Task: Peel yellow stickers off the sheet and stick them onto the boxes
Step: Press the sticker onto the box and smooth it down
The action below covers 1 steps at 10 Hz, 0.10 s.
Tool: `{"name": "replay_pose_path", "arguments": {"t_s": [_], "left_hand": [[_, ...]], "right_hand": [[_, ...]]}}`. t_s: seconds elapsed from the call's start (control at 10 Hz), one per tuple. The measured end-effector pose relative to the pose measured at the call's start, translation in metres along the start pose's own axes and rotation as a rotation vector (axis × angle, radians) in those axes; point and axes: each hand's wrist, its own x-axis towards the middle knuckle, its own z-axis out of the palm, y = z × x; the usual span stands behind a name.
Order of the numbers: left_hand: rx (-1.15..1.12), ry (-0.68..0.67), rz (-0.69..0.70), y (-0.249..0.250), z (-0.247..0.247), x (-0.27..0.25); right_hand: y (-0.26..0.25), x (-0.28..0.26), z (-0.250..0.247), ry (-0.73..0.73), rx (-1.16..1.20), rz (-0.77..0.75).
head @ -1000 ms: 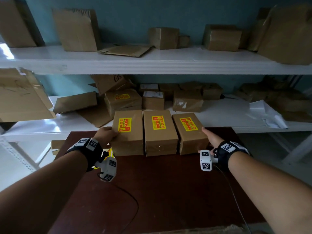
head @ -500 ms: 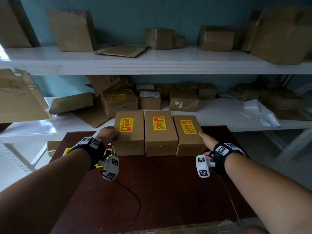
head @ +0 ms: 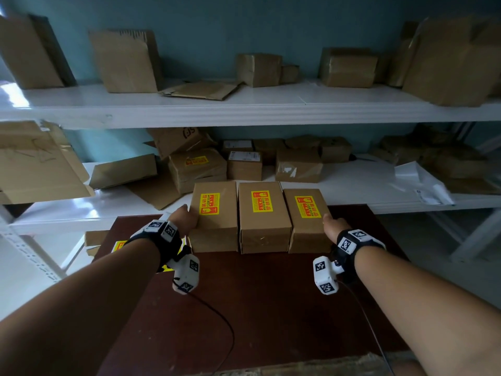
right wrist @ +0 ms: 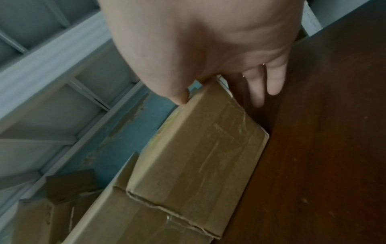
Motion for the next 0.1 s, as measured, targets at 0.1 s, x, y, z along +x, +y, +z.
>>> {"name": "replay_pose_path", "arguments": {"t_s": [0.1], "left_hand": [[0.085,0.084,0.120,0.0049,-0.0017,0.0010]], "right_hand": [[-0.0024,-0.0148,-0.0060,0.167,-0.122,-0.105]]}}
